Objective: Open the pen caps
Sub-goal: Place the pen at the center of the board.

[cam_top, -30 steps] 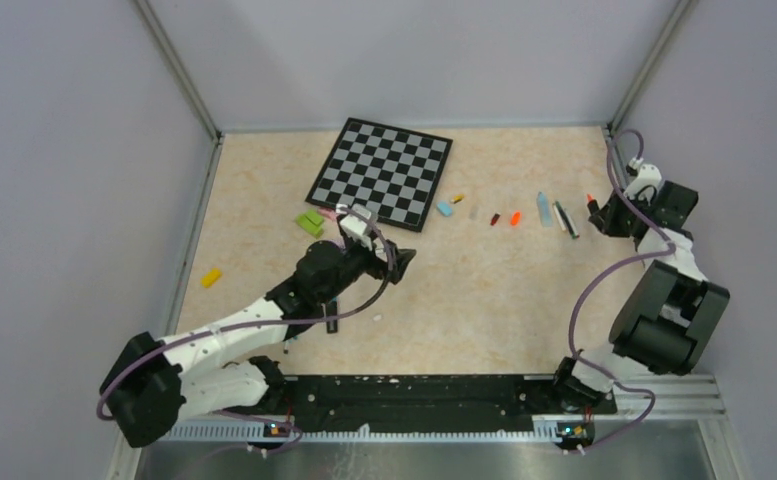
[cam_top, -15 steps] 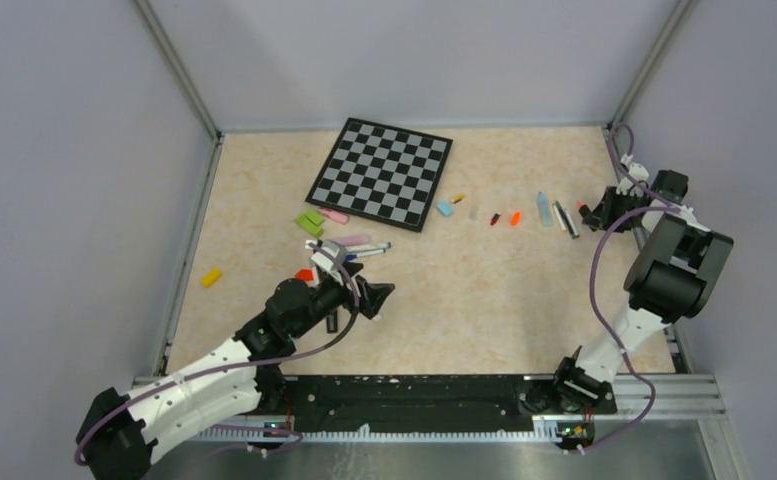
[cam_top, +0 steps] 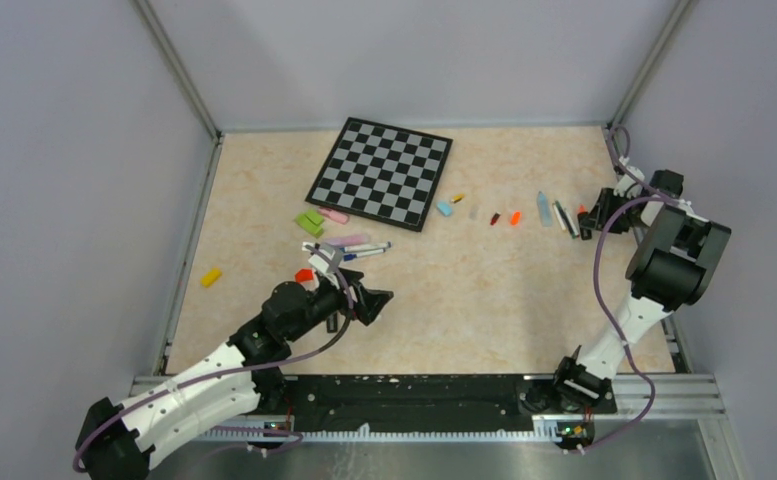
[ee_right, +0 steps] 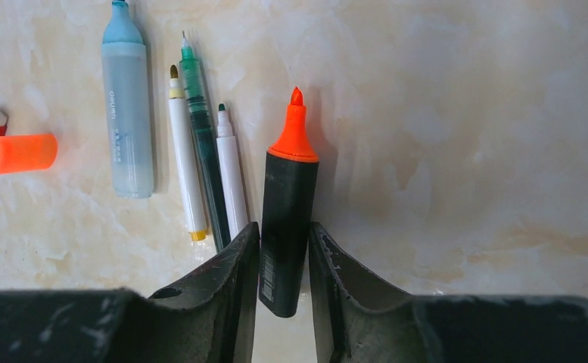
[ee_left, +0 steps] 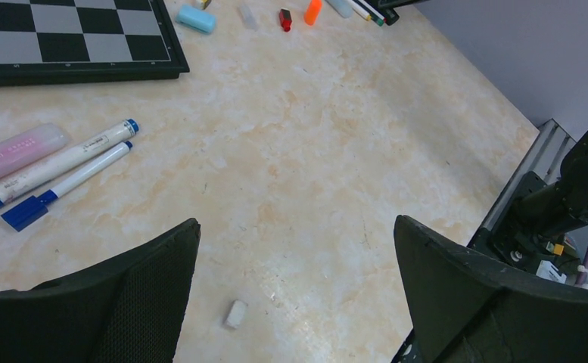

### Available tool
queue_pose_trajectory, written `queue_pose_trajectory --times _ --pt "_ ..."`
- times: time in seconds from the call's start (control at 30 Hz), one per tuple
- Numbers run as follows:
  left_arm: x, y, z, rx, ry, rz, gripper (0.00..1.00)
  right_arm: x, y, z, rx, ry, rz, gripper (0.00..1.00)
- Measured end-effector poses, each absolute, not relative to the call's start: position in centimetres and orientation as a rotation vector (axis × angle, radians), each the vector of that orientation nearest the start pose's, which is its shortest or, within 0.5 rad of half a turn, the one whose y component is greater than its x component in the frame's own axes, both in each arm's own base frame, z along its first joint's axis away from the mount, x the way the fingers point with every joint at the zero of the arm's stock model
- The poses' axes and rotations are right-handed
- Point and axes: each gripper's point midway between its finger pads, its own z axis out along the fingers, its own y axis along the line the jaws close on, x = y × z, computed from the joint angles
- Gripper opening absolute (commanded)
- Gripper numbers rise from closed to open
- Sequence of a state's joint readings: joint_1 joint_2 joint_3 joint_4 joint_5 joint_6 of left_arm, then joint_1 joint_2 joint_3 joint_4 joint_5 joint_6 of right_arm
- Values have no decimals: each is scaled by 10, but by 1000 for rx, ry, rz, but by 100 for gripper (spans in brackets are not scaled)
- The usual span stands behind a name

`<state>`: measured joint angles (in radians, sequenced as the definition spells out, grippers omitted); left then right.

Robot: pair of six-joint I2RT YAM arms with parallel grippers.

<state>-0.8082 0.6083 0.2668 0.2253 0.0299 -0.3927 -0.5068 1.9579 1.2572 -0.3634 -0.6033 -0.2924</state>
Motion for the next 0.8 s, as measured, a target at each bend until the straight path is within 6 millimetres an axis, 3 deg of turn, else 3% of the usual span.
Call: queue_pose_trajectory --times 0.47,0.67,0.8 --pt "183 -231 164 304 1813 -986 99 411 -130 34 40 2418 408 43" --pt "182 -227 161 208 1868 -1007 99 413 -134 63 -32 2363 333 44" --pt "180 -226 165 191 1906 -1007 99 402 -129 82 -76 2324 286 45"
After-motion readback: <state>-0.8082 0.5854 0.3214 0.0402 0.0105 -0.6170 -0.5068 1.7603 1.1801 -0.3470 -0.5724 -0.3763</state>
